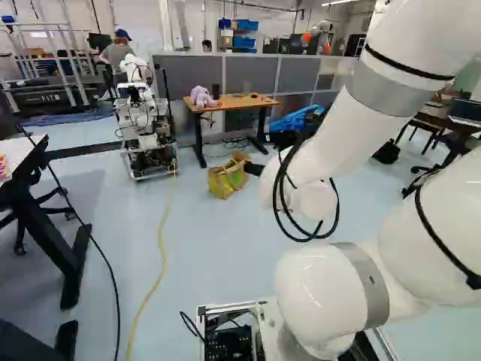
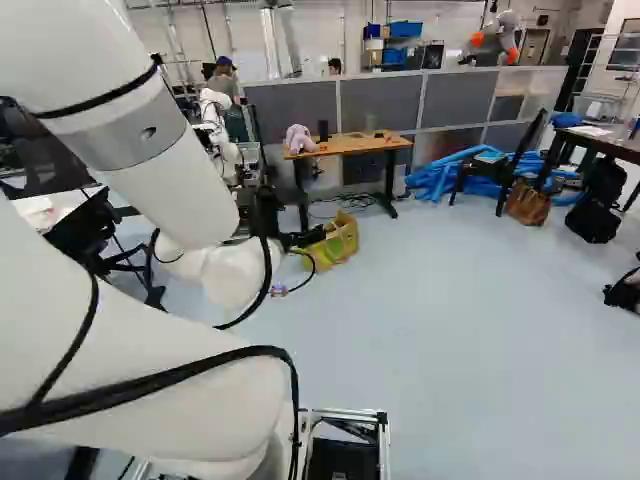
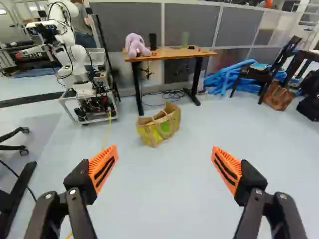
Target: Pick up the bag on the ground and place it on the table
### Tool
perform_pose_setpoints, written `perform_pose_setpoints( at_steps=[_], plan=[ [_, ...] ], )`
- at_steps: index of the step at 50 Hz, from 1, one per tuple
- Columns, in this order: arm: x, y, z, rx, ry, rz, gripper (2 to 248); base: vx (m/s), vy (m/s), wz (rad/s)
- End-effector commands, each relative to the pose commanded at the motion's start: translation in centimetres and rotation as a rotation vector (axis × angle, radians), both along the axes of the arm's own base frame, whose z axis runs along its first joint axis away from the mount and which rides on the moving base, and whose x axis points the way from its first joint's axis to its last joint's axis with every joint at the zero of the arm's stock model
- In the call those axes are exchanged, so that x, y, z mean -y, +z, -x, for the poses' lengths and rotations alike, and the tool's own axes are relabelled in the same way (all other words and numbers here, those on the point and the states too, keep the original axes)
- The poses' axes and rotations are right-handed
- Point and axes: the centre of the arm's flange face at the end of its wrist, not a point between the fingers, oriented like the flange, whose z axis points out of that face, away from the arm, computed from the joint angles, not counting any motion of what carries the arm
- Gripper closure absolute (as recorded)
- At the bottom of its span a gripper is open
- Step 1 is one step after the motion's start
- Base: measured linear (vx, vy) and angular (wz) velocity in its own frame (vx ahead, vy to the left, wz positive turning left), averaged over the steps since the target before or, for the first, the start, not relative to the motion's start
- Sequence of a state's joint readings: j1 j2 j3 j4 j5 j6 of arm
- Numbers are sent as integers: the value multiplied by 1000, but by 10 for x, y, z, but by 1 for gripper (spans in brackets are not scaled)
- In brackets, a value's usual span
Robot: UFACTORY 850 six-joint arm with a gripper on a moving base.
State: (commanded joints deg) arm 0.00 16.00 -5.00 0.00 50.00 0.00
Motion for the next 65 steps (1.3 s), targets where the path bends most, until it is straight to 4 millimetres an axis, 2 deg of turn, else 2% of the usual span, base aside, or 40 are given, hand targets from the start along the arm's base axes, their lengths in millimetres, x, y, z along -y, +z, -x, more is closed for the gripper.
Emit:
perform_pose_setpoints(
  at_steps=[24,65],
  plan=[
    [0,0,0,0,0,0,3,118,-1,1],
    [0,0,0,0,0,0,3,223,-1,-19]
  ],
)
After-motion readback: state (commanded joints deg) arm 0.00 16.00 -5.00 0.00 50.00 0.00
